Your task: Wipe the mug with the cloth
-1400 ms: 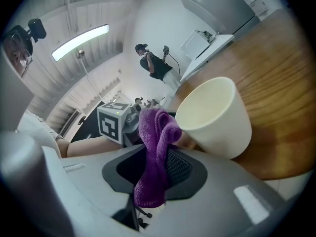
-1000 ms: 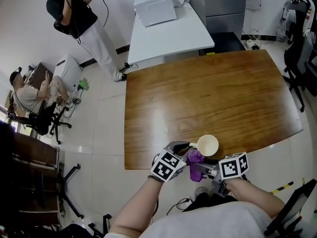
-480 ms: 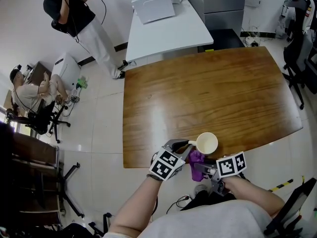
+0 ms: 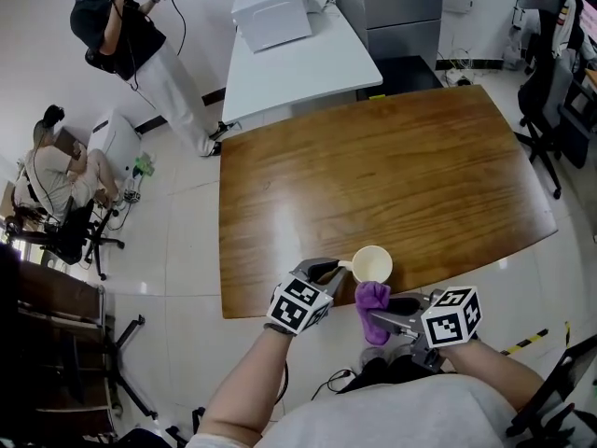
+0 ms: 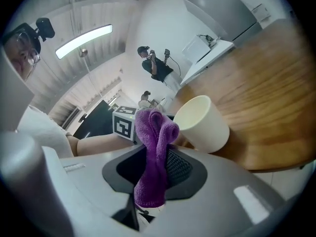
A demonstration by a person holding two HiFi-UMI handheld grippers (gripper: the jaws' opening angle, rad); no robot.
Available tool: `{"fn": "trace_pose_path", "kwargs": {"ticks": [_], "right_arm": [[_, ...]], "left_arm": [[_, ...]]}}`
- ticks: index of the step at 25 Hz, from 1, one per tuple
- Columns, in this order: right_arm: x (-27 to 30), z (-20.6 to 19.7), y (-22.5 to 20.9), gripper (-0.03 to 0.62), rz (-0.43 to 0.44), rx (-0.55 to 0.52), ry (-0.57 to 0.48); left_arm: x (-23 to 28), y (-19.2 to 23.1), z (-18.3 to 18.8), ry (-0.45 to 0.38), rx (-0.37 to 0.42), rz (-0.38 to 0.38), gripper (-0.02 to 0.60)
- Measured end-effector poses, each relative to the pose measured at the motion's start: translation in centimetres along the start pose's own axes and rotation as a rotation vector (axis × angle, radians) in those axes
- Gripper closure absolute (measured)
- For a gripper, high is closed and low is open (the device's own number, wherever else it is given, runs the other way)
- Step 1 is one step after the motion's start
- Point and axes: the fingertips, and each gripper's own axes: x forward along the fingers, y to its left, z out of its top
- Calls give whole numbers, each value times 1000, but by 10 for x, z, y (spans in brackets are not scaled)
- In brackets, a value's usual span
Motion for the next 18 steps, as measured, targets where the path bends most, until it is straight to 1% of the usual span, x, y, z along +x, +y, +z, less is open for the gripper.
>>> {"fn": "trace_pose_path", "kwargs": {"ticks": [5, 9, 16, 18], "right_arm": [[-3, -9, -37, 490, -66, 54, -3], [7, -16, -53, 490, -89, 58, 14], [12, -34, -83, 490, -166, 93, 66], [13, -38, -87, 490, -175, 106, 70]], "left_arm": [[2, 2, 3, -11, -2, 6, 545], [3, 3, 1, -21, -8, 8, 545], [4, -1, 0, -25, -4, 2, 541], [3, -2, 1, -24, -8, -4, 541]]}}
